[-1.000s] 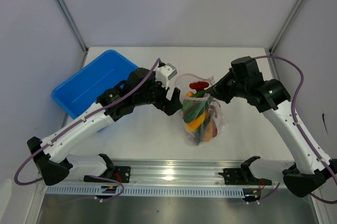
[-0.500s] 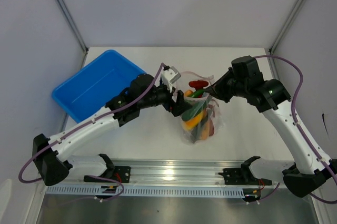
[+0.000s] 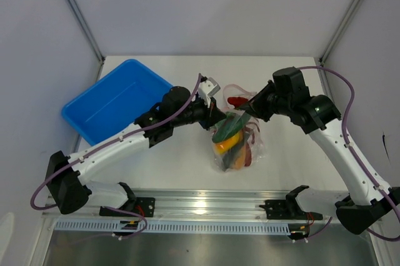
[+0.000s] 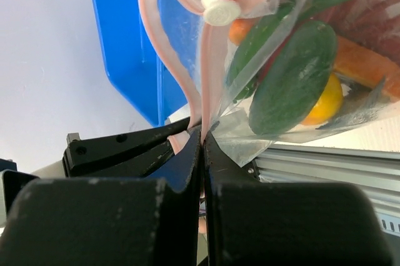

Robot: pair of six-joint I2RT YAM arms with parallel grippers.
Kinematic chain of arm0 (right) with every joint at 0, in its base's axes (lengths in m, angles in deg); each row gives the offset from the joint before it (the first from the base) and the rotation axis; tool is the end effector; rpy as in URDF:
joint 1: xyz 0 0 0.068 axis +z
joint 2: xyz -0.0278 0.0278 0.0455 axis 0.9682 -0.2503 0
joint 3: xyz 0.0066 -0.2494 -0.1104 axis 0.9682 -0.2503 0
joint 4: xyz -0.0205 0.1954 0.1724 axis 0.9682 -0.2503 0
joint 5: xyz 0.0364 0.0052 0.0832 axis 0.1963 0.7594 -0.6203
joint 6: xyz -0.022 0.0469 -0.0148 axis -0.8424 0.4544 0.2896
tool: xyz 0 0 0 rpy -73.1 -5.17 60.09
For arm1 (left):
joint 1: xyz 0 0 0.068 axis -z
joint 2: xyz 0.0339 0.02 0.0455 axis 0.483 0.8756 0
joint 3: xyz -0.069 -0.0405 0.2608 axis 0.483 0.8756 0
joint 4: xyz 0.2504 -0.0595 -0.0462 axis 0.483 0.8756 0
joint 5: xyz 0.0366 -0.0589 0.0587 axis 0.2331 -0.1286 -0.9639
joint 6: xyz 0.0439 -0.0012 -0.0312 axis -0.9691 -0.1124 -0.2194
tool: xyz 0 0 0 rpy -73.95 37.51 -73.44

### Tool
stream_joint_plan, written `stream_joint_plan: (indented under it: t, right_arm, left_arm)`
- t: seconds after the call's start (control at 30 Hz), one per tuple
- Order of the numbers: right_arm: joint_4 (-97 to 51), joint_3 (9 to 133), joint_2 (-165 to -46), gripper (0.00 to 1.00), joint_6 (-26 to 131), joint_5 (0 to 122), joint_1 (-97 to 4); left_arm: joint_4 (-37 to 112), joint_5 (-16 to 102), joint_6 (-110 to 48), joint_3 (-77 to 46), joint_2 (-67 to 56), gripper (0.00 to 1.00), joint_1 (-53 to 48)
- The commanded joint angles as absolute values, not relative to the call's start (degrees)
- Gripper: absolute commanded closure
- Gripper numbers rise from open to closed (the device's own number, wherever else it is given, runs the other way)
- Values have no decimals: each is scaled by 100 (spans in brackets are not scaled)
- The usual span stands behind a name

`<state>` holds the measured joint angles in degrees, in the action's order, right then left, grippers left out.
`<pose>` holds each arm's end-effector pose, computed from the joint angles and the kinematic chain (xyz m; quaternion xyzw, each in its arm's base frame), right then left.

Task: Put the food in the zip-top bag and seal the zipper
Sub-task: Adjust the zipper food storage bag at the center of the board.

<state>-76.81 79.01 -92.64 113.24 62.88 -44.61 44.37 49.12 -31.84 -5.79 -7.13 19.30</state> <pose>0.1919 0.1186 0.4138 0.2629 0.8617 0.3547 0.2499 0.1956 -0.2320 0.3478 0.3273 0.7255 -0.3816 0.4701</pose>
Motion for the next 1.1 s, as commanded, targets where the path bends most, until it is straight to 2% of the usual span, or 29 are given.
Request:
stream_joint_plan:
  t: [0.0,0.07,0.1,0.13,0.23,0.4,0.57,0.6,0.83,1.07]
  right_arm:
    - [-7204,7894,-9117,100,11269,6139,-4500]
    - [-7116,7859,-9108,98,11172,6121,-4544]
    - [-7090,7815,-9099,94,11050,6113,-4571]
    - [-7072,7797,-9099,81,10970,6121,-4597]
    - [-7072,7744,-9117,58,10515,6069,-4720]
    - [-7098,7665,-9099,35,9617,5963,-4957]
    - [-7081,7420,-8871,9,8809,5972,-5159]
    - [-7011,7324,-8827,1,8729,5937,-5273]
    - [-5510,5797,-8792,1,7754,4075,-5995]
    - [-4051,5363,-8985,1,6945,2897,-6460]
  left_arm:
    - [4291,4989,-3212,-833,-605,96,1902]
    - [4344,5112,-3238,-921,-579,99,1902]
    - [4362,5234,-3264,-947,-578,99,1902]
    - [4370,5314,-3265,-965,-578,99,1910]
    - [4423,5604,-3326,-1026,-605,99,1902]
    - [5002,6060,-3256,-1343,-535,99,1771]
    - [5433,7098,-2835,-1615,-263,99,1480]
    - [5486,7151,-2773,-1615,-262,99,1402]
    - [5601,7713,-2729,-1484,-411,99,1102]
    - [6066,8626,-2966,-1975,-262,99,856]
